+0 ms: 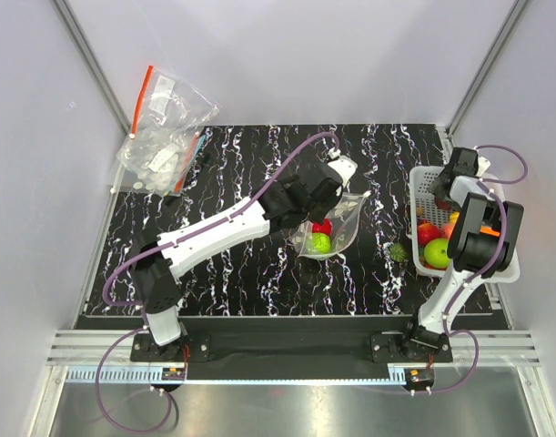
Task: Place the food in the zip-top bag and seal the zipper
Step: Pick up the fake fruit from the bin.
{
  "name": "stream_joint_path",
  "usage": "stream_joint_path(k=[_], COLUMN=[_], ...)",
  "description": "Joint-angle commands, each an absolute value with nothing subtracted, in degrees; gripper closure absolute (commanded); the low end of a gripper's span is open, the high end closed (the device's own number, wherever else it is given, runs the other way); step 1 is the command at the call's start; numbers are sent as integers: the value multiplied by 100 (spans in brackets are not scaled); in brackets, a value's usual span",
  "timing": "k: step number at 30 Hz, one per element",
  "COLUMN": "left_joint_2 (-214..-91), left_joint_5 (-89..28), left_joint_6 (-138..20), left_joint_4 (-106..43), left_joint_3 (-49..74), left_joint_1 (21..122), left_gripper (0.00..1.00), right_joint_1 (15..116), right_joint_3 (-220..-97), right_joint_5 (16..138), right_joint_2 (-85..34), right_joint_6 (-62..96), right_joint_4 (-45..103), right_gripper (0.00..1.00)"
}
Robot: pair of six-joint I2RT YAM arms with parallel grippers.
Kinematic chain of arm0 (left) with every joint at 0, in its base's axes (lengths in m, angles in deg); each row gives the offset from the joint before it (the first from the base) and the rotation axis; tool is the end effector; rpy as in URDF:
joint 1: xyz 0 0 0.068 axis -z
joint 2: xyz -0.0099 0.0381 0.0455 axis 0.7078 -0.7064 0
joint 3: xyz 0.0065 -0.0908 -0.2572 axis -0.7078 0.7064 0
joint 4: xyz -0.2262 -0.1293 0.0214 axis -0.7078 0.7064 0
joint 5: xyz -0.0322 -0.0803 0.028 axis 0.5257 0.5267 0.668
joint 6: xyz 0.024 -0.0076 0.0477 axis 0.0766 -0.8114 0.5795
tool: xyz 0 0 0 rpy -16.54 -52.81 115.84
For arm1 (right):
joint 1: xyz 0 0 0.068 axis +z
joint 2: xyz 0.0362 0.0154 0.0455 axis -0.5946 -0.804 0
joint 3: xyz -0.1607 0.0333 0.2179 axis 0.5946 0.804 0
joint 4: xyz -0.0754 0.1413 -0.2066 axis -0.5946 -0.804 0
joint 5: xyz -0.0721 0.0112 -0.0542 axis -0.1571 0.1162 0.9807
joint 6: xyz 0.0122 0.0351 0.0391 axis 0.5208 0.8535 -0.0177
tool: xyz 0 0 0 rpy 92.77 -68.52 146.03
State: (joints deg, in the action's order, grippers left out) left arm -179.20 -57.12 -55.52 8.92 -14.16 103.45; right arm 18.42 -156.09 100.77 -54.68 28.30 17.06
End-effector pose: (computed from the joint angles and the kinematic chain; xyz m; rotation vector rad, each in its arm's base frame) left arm 0.2215 -0.3386 0.3435 0.8113 2.1226 -0.2505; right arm 0.3886 -0.1370 0.1769 0.8700 2.2703 -0.3404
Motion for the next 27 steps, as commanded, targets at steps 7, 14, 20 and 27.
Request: stream_joint_path(k=[7,14,20,27], left_joint_2=[-17669,-17669,-17643,-17722], left_joint_5=[-5723,-5916,-5969,-5978], left_joint_6=[-5470,-5470,-5496,-5610], left_joint_4=[702,764,747,887], left_joint_3=[-1436,-1454,-1436,-1577], left_joint_1=[10280,10271,10271,10271], left_gripper=[98,98,98,98], right_joint_1=[1908,2093,2548,3901], right_joint_3=[-15125,-14096,-13971,-14350], right_joint_5=[9808,9000,8568,8736], right_joint_2=[-4123,-2034,-530,597], right_joint_6=[3044,3476,3458,3388], right_joint_4=[1916,1873,1065,-61], right_gripper=[39,43,46,48])
